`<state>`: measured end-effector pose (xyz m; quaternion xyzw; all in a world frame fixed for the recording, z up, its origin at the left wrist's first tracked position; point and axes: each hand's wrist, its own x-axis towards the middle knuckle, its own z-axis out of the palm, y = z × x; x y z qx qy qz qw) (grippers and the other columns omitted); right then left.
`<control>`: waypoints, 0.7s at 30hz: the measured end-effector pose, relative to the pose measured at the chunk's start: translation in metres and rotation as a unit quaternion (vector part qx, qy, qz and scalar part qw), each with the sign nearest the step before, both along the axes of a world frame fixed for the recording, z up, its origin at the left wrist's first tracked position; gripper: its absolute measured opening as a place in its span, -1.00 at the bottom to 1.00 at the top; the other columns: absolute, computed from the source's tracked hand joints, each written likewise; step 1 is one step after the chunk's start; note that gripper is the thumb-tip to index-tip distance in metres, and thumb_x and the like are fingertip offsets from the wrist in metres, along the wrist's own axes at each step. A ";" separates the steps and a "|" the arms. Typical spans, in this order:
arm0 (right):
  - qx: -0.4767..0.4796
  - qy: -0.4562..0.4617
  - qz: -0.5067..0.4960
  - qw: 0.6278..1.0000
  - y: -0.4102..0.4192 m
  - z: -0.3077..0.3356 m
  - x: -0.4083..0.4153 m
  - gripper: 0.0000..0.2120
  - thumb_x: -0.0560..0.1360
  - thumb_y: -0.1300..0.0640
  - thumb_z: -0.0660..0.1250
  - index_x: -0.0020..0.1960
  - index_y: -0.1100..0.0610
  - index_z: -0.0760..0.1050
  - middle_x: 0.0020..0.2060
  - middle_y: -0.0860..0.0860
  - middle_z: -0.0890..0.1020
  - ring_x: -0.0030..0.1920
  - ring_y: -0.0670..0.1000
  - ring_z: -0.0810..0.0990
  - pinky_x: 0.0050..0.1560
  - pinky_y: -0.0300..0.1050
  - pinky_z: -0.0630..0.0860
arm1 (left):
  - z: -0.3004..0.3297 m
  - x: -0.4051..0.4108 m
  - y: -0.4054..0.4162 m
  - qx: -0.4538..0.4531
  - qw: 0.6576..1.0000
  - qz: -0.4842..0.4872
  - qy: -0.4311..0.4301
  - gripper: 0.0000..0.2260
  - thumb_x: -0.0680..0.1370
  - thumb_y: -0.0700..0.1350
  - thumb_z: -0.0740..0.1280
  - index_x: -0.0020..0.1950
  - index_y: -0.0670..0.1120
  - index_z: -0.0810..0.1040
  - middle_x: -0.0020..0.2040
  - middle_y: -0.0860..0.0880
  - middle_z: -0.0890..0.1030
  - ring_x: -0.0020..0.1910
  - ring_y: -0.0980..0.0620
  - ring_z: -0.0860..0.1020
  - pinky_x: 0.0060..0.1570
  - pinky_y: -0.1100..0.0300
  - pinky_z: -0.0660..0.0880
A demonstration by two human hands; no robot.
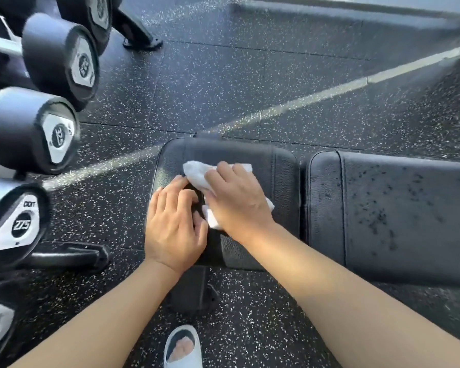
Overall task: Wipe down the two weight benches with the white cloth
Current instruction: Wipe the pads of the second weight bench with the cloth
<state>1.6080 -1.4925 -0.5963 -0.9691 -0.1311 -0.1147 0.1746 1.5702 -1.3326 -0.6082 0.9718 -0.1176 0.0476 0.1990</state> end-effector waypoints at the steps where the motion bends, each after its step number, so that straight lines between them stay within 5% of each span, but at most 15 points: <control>1: -0.010 0.002 0.033 0.999 -0.015 -0.001 -0.015 -0.91 0.57 0.13 0.34 -0.04 0.17 0.53 -0.13 0.11 0.55 -0.17 0.18 0.47 -0.18 0.12 0.46 | 0.001 0.002 0.000 0.003 1.000 0.000 0.003 -0.77 0.49 -0.11 0.24 0.14 -0.08 0.44 0.46 -0.13 0.46 0.49 -0.21 0.41 0.51 -0.23 0.30; 7: -0.032 0.032 0.076 0.996 -0.097 0.006 -0.069 -0.85 0.62 0.11 0.28 -0.03 0.18 0.52 -0.15 0.07 0.52 -0.17 0.13 0.47 -0.13 0.09 0.51 | 0.009 0.003 -0.004 0.023 1.000 -0.002 0.006 -0.81 0.50 -0.15 0.25 0.09 -0.13 0.50 0.41 -0.16 0.53 0.48 -0.23 0.45 0.48 -0.24 0.34; 12: -0.051 0.040 0.033 0.997 -0.132 0.011 -0.097 -0.84 0.59 0.09 0.32 -0.10 0.17 0.54 -0.19 0.06 0.53 -0.20 0.12 0.49 -0.22 0.06 0.53 | 0.023 0.003 -0.030 -0.029 0.999 -0.044 0.011 -0.75 0.44 -0.39 0.34 0.05 -0.12 0.55 0.18 -0.06 0.56 0.14 -0.20 0.53 0.25 -0.07 0.43; 21: -0.115 -0.032 0.070 0.990 -0.184 0.013 -0.100 -0.87 0.48 0.15 0.45 -0.21 0.11 0.54 -0.24 0.03 0.47 -0.22 0.09 0.38 -0.31 -0.03 0.40 | 0.031 0.046 -0.168 -0.039 0.997 -0.027 0.058 -0.64 0.51 -0.25 0.34 0.32 -0.13 0.56 0.40 -0.11 0.52 0.40 -0.21 0.46 0.47 -0.19 0.33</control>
